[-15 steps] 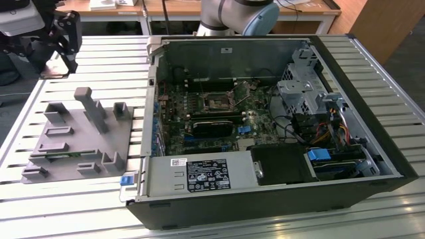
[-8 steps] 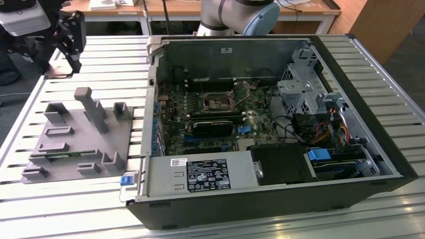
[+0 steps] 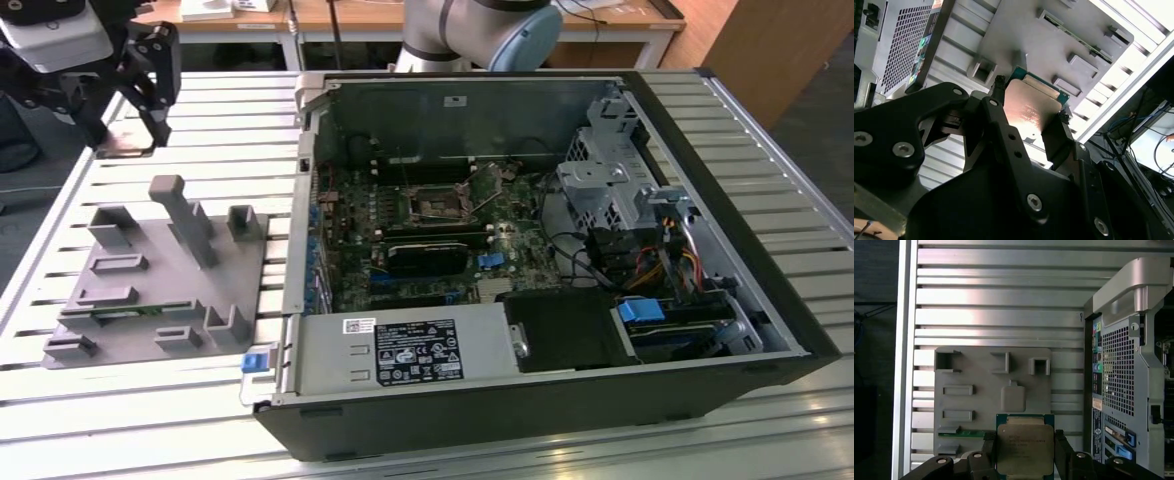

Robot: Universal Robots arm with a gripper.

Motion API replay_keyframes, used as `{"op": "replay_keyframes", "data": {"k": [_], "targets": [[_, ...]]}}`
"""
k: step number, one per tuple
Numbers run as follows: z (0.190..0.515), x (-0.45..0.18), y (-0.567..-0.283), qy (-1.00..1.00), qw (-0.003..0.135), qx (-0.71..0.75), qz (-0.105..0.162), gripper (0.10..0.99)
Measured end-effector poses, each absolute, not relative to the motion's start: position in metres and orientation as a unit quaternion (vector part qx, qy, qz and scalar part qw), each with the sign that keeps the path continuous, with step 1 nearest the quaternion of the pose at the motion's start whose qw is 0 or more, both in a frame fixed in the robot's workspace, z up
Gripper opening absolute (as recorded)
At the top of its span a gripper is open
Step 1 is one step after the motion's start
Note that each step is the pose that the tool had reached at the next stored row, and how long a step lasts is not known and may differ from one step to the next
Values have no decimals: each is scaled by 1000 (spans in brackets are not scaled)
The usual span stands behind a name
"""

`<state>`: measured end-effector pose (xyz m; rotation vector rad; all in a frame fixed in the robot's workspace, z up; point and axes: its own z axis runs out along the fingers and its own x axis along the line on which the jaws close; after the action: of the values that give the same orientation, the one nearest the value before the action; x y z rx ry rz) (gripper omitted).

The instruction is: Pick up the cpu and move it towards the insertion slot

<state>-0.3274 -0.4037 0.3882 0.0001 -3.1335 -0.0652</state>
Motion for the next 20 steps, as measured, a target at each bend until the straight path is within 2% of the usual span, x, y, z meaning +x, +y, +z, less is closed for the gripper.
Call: {"op": "replay_keyframes", "data": {"k": [20], "targets": [[388, -314, -404, -1000, 4, 0, -21, 541]]}}
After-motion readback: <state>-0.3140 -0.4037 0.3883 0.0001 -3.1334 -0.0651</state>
